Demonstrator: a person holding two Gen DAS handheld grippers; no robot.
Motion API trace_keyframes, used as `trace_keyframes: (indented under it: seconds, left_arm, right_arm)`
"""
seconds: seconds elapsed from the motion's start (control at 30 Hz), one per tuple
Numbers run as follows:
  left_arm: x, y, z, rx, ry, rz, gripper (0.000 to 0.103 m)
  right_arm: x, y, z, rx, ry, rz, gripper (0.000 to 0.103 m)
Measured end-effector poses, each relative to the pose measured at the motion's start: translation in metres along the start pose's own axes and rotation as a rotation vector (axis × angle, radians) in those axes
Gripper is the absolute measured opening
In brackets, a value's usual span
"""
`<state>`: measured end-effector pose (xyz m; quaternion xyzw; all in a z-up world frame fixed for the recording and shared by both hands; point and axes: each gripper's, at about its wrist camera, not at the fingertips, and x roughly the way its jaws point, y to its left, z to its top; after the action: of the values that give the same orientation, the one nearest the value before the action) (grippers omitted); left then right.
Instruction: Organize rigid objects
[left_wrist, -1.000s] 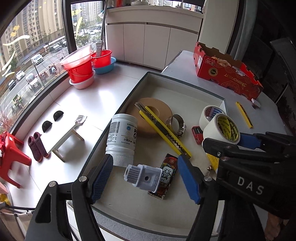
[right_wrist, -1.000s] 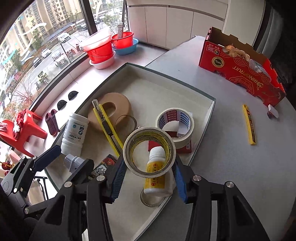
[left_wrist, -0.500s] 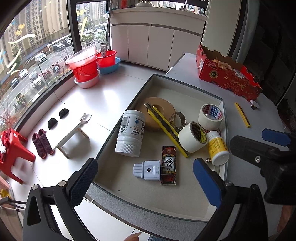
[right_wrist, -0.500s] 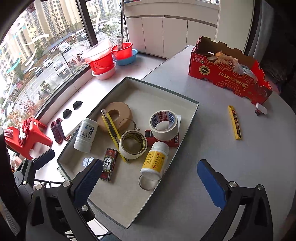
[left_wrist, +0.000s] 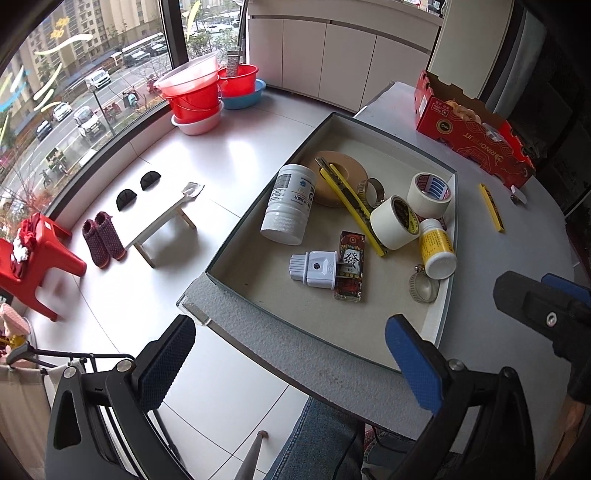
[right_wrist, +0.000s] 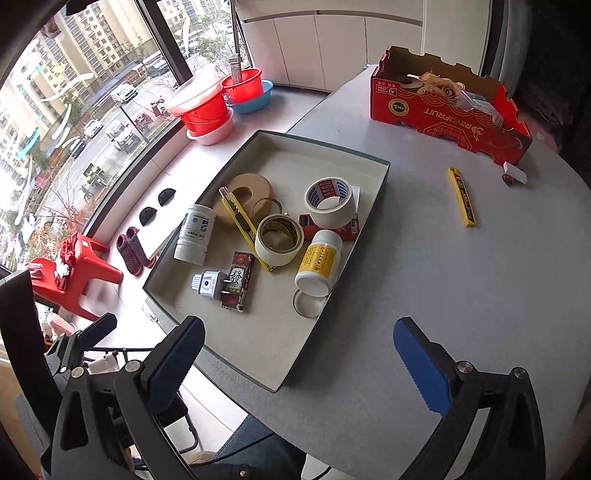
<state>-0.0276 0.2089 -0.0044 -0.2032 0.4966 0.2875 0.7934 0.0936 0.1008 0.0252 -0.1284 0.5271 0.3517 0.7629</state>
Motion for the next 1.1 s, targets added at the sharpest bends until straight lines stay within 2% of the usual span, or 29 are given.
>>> trace_keyframes:
  seconds: [0.27, 1.1]
  left_arm:
    - [-0.013, 0.010, -0.009, -0.019, -0.007, 0.041, 0.103]
    - [-0.027, 0.009, -0.013, -0.021, -0.028, 0.042, 0.103]
  right_arm:
    - [-0.004, 0.017, -0.009, -0.091, 0.006, -0.059, 0.103]
    - [-0.010, 0.027, -0.012, -0.128, 0.009, -0.085, 0.103]
